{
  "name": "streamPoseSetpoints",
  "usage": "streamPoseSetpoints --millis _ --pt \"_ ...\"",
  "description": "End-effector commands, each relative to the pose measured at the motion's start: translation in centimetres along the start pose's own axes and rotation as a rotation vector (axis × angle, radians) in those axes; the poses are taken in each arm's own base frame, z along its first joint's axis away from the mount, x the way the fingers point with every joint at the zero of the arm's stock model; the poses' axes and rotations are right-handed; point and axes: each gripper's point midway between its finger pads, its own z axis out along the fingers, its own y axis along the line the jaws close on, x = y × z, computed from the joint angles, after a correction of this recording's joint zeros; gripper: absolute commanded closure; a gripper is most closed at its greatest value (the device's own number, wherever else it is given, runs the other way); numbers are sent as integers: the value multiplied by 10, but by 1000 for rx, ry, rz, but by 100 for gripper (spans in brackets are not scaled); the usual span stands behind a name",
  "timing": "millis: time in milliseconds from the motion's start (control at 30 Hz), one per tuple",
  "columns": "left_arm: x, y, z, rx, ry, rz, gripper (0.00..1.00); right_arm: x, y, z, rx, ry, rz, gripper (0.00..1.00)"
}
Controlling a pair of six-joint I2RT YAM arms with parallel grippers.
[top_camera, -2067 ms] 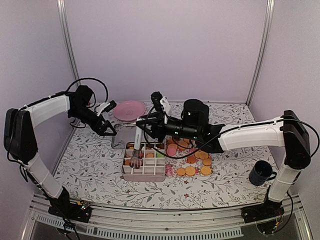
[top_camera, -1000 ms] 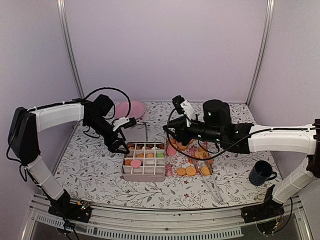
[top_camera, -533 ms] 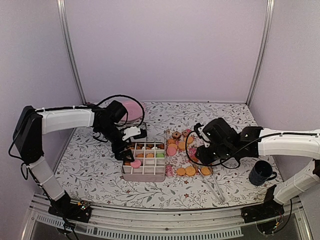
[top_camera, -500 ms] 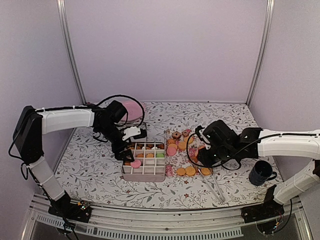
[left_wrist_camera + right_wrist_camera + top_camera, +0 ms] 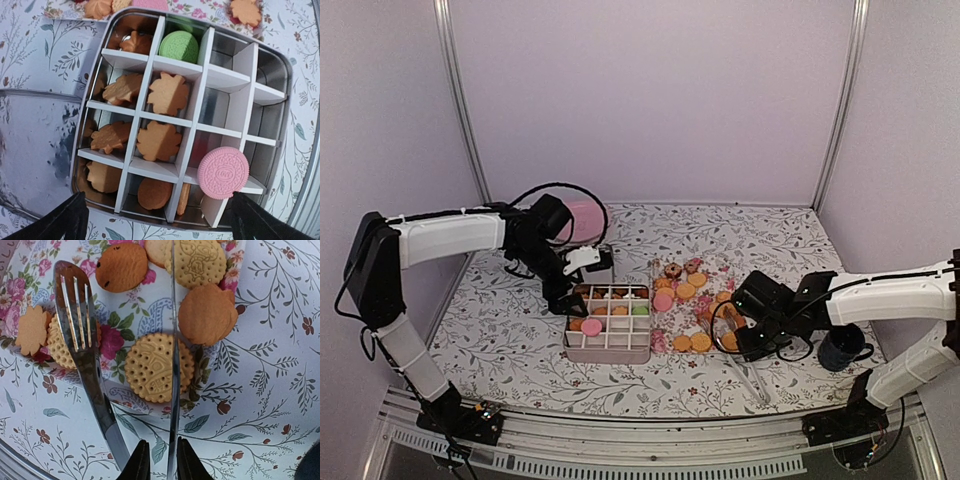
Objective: Pack the cookies
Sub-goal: Pick up the clamp from the corner of the board.
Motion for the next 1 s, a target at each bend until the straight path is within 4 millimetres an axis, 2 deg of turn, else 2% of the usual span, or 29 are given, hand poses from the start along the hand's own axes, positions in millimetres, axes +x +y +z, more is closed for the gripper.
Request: streamPoseSetpoints --millis 0,33,167,300,400,533,667,833,900,967 --pt "-8 5 -15 -6 -39 10 1 13 0 14 0 62 35 80" --pt "-8 4 -15 -2 -39 9 1 13 0 16 2 62 36 84" --pt "-9 6 -20 -1 -48 14 1 12 -2 19 11 54 33 88" --pt "-12 4 -25 16 -57 21 1 1 1 13 12 25 17 97" --pt "-15 3 -29 18 -64 41 1 -14 3 0 17 -15 -5 100" --pt "-23 -1 -39 29 -95 92 1 -45 15 -30 -5 -88 -35 100" --pt "-39 -12 -65 37 -148 220 1 -79 38 -54 -37 -129 -124 100" --pt "-64 -39 -119 66 -283 385 1 -126 105 -90 -196 -278 -385 100" --pt "-74 -49 -138 78 -339 399 1 -140 122 -100 -222 -312 -463 100" --pt "-80 -61 -155 78 -383 437 1 -148 137 -101 -232 -326 -542 100"
